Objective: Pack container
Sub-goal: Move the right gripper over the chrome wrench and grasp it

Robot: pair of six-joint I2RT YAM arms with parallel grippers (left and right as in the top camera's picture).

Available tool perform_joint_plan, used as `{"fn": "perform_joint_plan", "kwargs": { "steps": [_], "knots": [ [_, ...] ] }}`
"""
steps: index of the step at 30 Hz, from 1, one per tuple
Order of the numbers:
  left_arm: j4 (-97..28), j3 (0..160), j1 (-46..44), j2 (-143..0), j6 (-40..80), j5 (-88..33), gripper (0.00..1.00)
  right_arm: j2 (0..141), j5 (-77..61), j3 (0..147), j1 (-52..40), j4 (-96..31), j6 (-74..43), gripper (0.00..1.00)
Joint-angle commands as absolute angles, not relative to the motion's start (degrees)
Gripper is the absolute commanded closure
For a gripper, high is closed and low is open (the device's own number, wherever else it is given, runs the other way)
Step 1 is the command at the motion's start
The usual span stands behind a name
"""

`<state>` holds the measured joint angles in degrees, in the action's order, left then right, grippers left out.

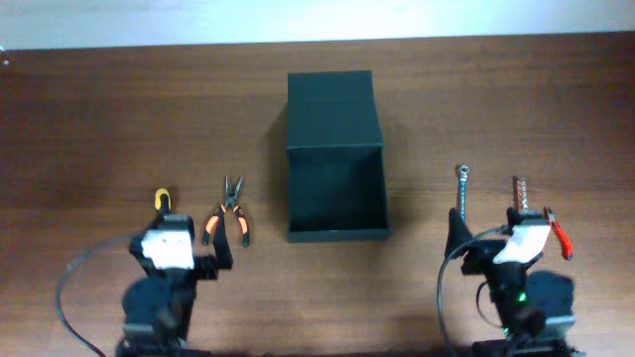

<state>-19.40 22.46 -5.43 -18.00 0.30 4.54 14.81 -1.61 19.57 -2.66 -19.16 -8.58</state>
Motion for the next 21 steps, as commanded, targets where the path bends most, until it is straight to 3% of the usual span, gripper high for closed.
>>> {"fn": "perform_joint_plan", "kwargs": {
  "steps": [1,6,10,21],
  "knots": [
    [-27.1,38.0,-5.1,-34.3,1.7,4.5,0.01,30.6,-3.0,35.0,-2.5,-27.8,-9.5,0.01],
    [-47.7,62.7,-5.1,-58.1,1.7,4.6,0.01,57.6,-1.7,68.0,-2.4,-58.4,-7.3,0.01],
    [-54.4,68.0,-5.1,-65.8,1.7,4.5,0.01,70.8,-0.6,81.0,0.5,-73.7,-7.3,0.01],
    [-56.2,68.0,-5.1,-70.4,1.7,4.3,0.01,95.6,-1.0,80.6,9.8,-73.4,-0.8,0.01]
  ]
}}
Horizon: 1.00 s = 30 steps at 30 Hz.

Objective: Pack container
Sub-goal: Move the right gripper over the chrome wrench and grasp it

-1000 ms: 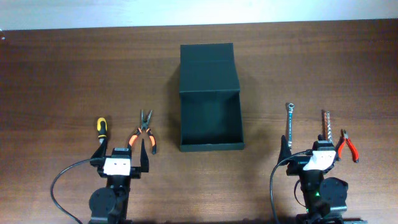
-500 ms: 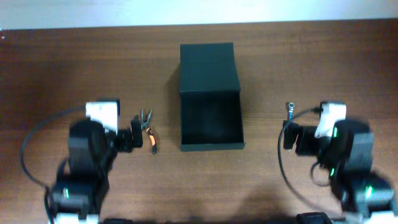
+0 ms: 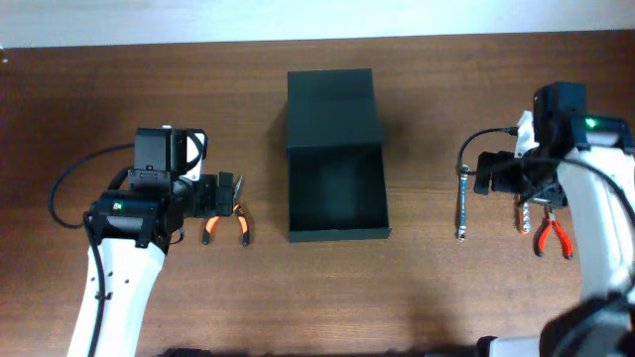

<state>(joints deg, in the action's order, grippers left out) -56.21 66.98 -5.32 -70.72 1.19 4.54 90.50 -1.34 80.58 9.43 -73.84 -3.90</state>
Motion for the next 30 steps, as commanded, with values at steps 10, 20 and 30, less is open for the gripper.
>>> {"fn": "perform_joint_plan", "kwargs": {
  "steps": [10,20,30],
  "knots": [
    [-56.2,68.0,-5.1,-70.4,1.7,4.3,0.01,104.3,-3.8,75.4,9.7,-62.9,-0.4,0.01],
    [-56.2,68.0,-5.1,-70.4,1.7,4.3,0.01,104.4,-3.8,67.4,9.7,-52.4,0.7,0.02],
    [-56.3,68.0,-5.1,-70.4,1.7,4.3,0.01,106.5,-2.1,67.4,9.5,-51.4,1.4,0.04]
  ]
}}
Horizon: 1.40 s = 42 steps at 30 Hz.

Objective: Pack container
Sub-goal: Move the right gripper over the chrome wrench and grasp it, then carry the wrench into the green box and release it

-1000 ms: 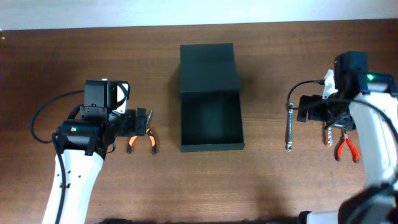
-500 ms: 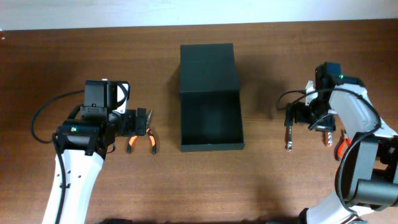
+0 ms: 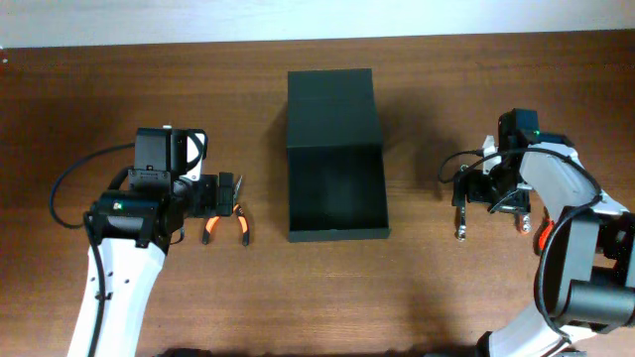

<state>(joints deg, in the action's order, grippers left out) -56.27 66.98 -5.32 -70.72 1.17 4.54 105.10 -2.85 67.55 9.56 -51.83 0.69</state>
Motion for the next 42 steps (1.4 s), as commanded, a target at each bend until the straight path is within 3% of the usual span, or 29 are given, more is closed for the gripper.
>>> {"fn": "perform_joint_plan", "kwargs": {
  "steps": [1,19,32,34,42],
  "knots": [
    [-56.2,68.0,-5.1,-70.4,1.7,4.3,0.01,106.7,-2.1,67.4,9.2,-51.4,2.2,0.04],
    [-56.3,68.0,-5.1,-70.4,1.7,4.3,0.01,113.1,-2.6,67.4,3.0,-48.8,2.8,0.05],
    [-56.2,68.0,-5.1,-70.4,1.7,4.3,0.01,113.1,-2.8,67.4,3.0,-48.8,2.8,0.68],
    [-56.3,68.0,-5.1,-70.4,1.7,4.3,0.01,113.1,-2.8,67.4,3.0,-48.8,2.8,0.69],
    [-56.3,68.0,-5.1,-70.4,1.7,4.4,0.01,113.1,-2.8,67.4,3.0,-48.8,2.8,0.9]
  ]
}}
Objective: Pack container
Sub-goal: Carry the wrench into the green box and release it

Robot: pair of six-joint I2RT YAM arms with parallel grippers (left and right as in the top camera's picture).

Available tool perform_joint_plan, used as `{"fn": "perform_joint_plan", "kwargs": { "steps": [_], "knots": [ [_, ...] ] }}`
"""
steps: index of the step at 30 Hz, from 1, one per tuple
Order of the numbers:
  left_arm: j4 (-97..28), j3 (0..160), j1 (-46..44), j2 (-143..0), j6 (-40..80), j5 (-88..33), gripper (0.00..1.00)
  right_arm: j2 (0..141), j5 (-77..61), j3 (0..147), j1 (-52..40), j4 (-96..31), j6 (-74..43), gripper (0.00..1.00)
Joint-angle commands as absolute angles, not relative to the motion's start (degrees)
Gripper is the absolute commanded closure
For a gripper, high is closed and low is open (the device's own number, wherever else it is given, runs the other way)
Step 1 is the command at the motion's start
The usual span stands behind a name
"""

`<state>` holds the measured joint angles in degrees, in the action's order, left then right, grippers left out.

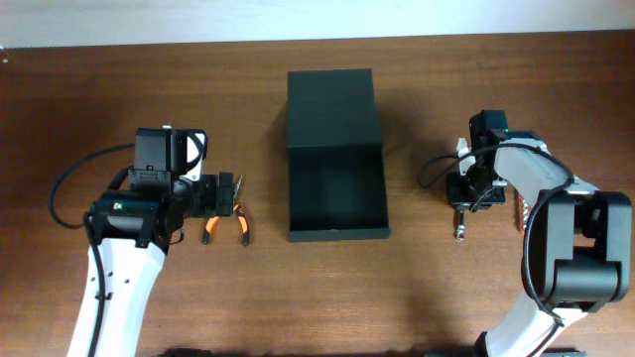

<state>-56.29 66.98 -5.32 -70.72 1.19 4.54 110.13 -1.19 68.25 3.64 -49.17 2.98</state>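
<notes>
An open black box (335, 195) stands mid-table, its lid (330, 107) folded back behind it. Orange-handled pliers (226, 226) lie left of the box, and my left gripper (227, 190) hangs just over their nose, jaws apart and holding nothing. Right of the box lies a silver wrench (459, 224). My right gripper (463, 188) points down onto its upper half and covers it. The wrist hides whether those fingers have closed.
A brown-handled tool (517, 208) lies just right of the wrench, partly under my right arm. Black cables loop from both arms. The table's pale far edge (317, 20) runs behind the box.
My right gripper has shifted a little to the left and now sits over the wrench's upper half. The wrench's lower end lies where it was. The left arm has not moved.
Both arms were folded at the table's front edge, with the tools lying untouched. Then the left gripper was out over the pliers and the right one beyond the right-hand tools. The right gripper has since moved leftward onto the wrench; the left has held still.
</notes>
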Motion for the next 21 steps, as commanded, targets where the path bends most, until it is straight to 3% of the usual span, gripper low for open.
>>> {"fn": "perform_joint_plan", "kwargs": {
  "steps": [1,5,14,17,21],
  "knots": [
    [-56.2,68.0,-5.1,-70.4,1.7,4.4,0.01,113.1,-2.8,67.4,3.0,-48.8,2.8,0.94],
    [-56.3,68.0,-4.6,-70.4,1.8,4.4,0.01,113.1,-2.8,67.9,3.0,-49.5,2.7,0.96],
    [-57.3,72.6,10.7,-70.3,-0.7,4.3,0.01,106.4,-7.5,85.8,1.6,-63.5,3.2,0.96],
    [-58.2,74.9,13.1,-70.3,-0.7,4.3,0.01,104.2,-7.5,93.6,-1.3,-68.4,5.9,0.96],
    [-58.5,75.5,14.7,-70.3,-0.7,4.3,0.01,102.9,-7.6,105.1,-11.7,-76.7,19.1,0.96]
  ]
}}
